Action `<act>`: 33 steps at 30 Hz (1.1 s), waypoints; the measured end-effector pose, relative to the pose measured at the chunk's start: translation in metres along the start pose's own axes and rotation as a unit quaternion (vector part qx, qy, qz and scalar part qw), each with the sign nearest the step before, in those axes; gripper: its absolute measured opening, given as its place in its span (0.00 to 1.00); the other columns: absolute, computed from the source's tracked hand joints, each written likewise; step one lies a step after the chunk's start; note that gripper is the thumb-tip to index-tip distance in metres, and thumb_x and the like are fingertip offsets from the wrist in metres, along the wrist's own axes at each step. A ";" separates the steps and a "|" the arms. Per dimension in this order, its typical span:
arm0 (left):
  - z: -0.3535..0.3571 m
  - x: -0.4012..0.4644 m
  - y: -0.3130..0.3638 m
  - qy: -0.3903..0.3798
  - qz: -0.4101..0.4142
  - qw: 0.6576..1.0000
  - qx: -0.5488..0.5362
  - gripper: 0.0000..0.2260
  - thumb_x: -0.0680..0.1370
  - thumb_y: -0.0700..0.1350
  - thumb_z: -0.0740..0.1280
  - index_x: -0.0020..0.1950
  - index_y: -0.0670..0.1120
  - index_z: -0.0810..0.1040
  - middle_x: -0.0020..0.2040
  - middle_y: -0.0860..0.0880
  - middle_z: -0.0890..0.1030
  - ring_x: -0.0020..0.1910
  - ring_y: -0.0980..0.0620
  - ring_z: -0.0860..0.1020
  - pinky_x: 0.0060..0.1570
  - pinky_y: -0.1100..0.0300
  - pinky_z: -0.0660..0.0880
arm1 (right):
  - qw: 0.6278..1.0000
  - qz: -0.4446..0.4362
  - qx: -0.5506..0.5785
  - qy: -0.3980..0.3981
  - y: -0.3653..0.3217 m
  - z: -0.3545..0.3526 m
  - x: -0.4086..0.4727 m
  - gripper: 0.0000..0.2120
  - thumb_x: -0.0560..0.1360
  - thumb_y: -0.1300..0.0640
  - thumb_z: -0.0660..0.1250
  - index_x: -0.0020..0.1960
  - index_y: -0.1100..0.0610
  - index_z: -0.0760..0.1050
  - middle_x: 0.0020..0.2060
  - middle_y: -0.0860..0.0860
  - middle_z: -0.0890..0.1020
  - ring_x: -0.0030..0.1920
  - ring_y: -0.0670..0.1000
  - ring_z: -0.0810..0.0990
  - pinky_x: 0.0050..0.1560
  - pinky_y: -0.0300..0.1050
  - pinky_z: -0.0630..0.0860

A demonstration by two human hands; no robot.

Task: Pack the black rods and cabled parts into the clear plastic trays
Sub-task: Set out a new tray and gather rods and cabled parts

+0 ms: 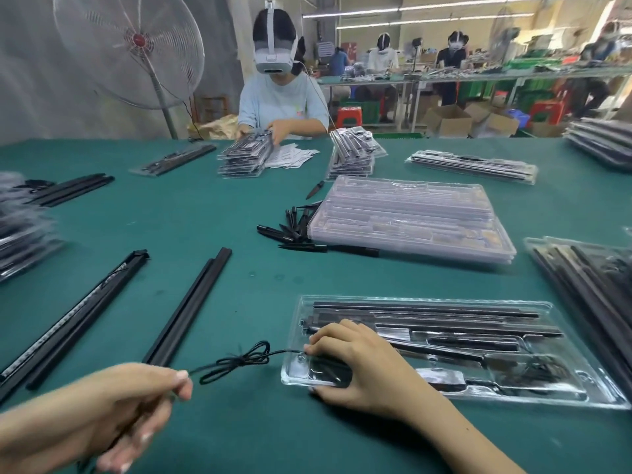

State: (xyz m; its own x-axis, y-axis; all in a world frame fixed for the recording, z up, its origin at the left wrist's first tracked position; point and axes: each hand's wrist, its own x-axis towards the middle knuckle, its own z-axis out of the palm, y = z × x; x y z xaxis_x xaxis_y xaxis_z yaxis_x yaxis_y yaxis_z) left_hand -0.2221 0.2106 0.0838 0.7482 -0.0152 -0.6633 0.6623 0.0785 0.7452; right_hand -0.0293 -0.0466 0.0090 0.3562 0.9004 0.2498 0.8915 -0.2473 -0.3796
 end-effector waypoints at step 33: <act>0.088 0.113 0.004 0.226 0.159 0.928 0.249 0.06 0.78 0.48 0.60 0.46 0.46 0.71 0.31 0.51 0.80 0.20 0.50 0.74 0.22 0.64 0.64 | 0.999 0.002 0.043 -0.021 0.001 -0.009 -0.001 0.17 0.77 0.55 0.58 0.62 0.45 0.78 0.61 0.41 0.75 0.59 0.43 0.70 0.61 0.39 0.62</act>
State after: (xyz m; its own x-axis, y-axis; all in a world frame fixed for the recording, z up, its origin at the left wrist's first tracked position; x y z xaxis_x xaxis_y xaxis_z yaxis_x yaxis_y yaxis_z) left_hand -0.1314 0.1211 0.0175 0.8897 0.3592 -0.2816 0.4322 -0.4642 0.7732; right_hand -0.0263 -0.0509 0.0161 0.3458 0.9144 0.2105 0.8621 -0.2211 -0.4560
